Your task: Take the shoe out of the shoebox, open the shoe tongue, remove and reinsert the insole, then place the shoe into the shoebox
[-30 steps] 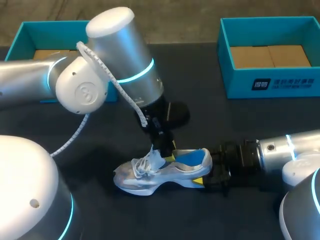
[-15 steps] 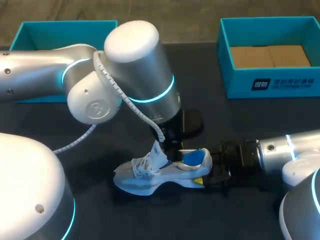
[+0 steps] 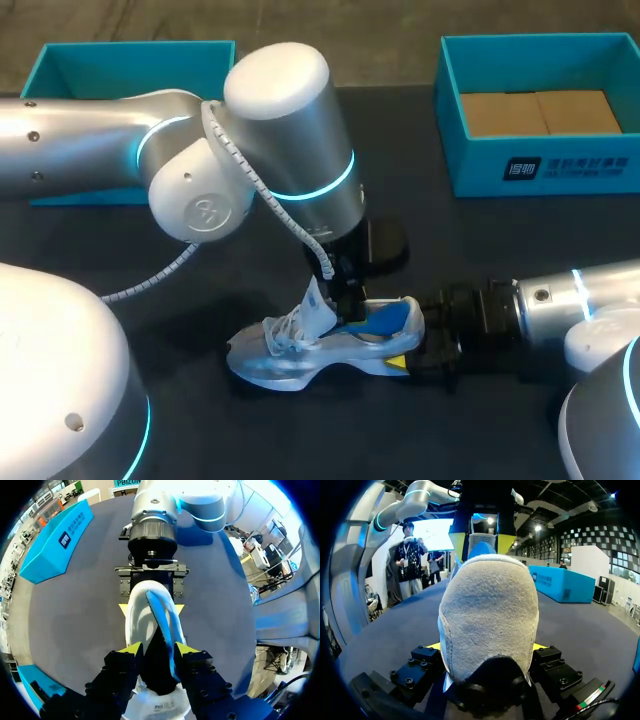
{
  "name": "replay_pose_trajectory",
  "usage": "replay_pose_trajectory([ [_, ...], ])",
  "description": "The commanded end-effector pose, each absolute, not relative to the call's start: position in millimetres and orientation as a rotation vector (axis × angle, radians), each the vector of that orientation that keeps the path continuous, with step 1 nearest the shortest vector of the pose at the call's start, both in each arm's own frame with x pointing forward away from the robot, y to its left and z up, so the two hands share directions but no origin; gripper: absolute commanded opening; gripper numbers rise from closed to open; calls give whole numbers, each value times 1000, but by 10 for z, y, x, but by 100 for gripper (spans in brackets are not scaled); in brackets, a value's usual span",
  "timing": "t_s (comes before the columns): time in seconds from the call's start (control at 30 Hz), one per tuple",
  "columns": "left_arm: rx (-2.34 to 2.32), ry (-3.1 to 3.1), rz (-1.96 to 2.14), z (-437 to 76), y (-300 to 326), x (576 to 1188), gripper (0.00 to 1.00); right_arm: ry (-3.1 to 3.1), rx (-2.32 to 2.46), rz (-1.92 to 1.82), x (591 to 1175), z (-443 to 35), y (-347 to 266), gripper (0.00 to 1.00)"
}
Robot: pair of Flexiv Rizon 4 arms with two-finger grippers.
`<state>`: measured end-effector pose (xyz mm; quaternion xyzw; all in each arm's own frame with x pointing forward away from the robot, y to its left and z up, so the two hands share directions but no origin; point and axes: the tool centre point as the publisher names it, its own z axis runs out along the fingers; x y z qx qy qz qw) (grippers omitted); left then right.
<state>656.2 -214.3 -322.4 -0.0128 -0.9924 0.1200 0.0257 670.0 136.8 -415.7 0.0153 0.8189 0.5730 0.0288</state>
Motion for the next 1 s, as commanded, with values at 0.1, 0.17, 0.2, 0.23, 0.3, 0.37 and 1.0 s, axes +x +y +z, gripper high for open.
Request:
replay_pose_trajectory([
  [0.1, -48, -3054, 347, -3325, -2264, 6581, 40, 2531, 49, 1762, 6695, -4158, 1379, 0],
  [0.17, -51, -3043, 369, -3293, -2241, 6571, 40, 2531, 49, 1762, 6695, -4158, 1379, 0],
  [0.2, -52, -3034, 383, -3277, -2231, 6570, 40, 2531, 49, 1762, 6695, -4158, 1379, 0],
  [0.23, -60, -3024, 392, -3261, -2223, 6566, 40, 2531, 49, 1762, 6695, -4158, 1379, 0],
  [0.3, -66, -3015, 403, -3245, -2213, 6552, 40, 2531, 49, 1762, 6695, -4158, 1379, 0],
  [0.37, -73, -3010, 407, -3249, -2210, 6511, 40, 2531, 49, 1762, 6695, -4158, 1379, 0],
  [1.0, 43, -3062, 391, -3431, -2405, 6515, 19, 2531, 49, 1762, 6695, -4158, 1379, 0],
])
